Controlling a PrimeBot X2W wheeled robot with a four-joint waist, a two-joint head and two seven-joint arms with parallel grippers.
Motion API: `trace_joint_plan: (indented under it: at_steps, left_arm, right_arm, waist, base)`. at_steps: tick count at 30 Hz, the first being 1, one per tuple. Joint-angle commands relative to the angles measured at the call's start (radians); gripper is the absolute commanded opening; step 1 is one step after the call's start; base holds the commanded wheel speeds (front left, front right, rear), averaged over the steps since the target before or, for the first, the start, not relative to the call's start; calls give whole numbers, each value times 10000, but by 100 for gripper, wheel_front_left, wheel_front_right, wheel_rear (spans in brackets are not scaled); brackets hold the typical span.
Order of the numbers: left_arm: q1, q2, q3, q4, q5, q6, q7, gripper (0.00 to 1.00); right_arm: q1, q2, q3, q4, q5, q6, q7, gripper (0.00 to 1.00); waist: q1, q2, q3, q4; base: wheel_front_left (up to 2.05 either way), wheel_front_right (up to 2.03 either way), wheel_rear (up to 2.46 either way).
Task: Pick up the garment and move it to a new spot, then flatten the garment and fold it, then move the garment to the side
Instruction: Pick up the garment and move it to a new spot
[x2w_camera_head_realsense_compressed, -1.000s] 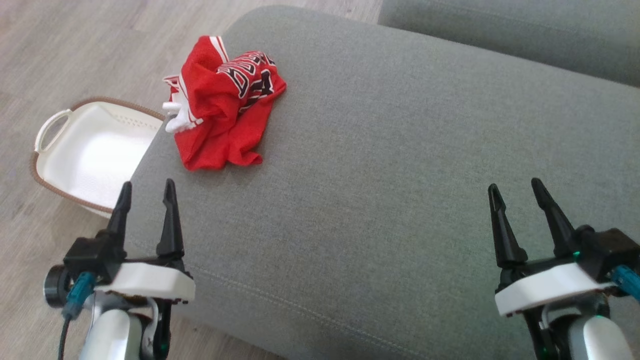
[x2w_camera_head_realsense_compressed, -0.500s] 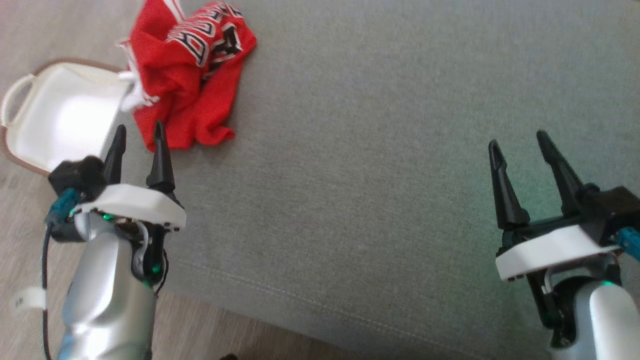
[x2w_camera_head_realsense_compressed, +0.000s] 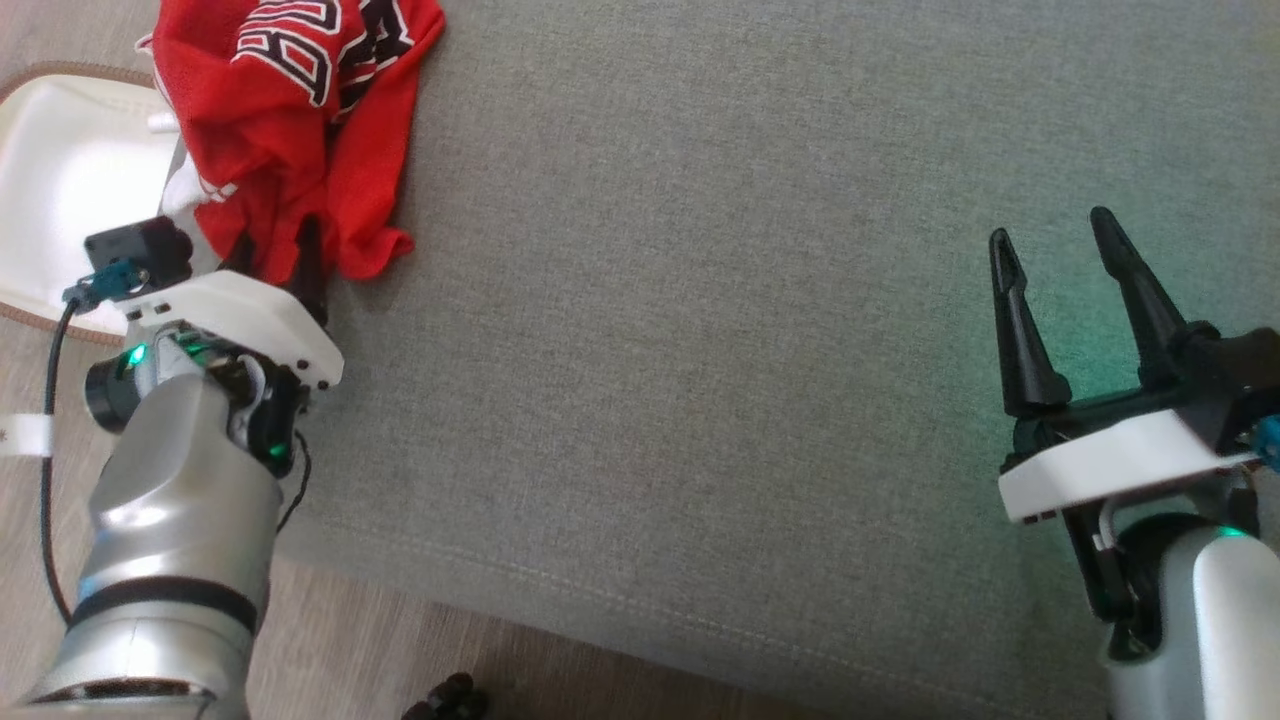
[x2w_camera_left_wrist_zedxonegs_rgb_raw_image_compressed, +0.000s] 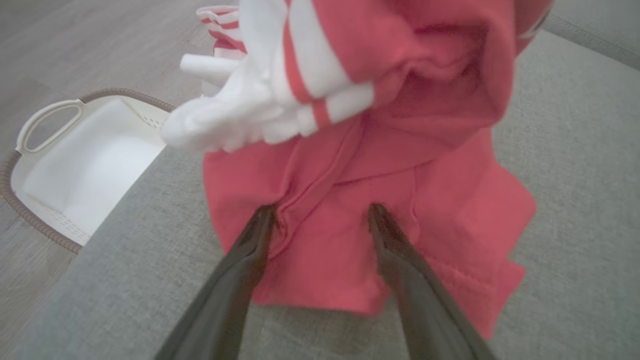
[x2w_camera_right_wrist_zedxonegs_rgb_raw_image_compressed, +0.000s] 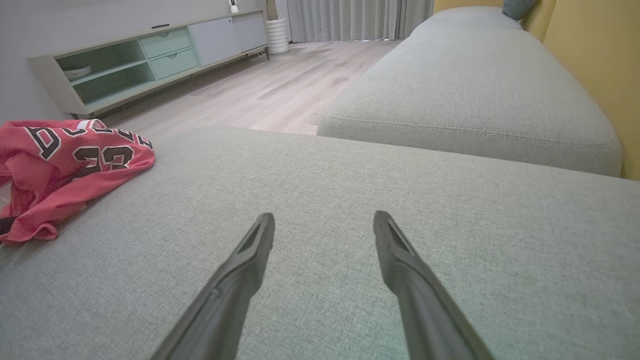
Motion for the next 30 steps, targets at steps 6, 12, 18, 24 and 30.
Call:
trace_joint_plan:
  at_steps: [6, 12, 18, 24, 30]
  left_arm:
    - [-396, 952, -132, 103, 389, 118, -812, 0]
    - [194, 1320, 118, -2139, 884, 679, -907, 0]
    - [1582, 1440, 548, -5344, 1482, 1024, -910, 0]
    - [2957, 1360, 724, -7868, 1823, 1146, -911, 0]
    - [4277, 1151, 446, -9906, 1953, 1172, -879, 0]
  right_arm:
    - [-110, -33, -91, -301, 231, -7, -154, 100]
    - [79, -33, -347, -157, 423, -7, -426, 100]
    - [394, -33, -334, 127, 816, -7, -731, 100]
    - [750, -33, -287, 416, 1222, -7, -1065, 100]
    - [1084, -33, -253, 563, 1574, -7, -1326, 100]
  waist:
    - [-1, 0, -264, -25]
    - [-1, 0, -965, 26]
    - [-1, 0, -1854, 2]
    - [-1, 0, -2623, -208]
    - [-1, 0, -3045, -722]
  base:
    - [0, 0, 0]
    - [0, 0, 0]
    - [0, 0, 0]
    - [0, 0, 0]
    - [0, 0, 0]
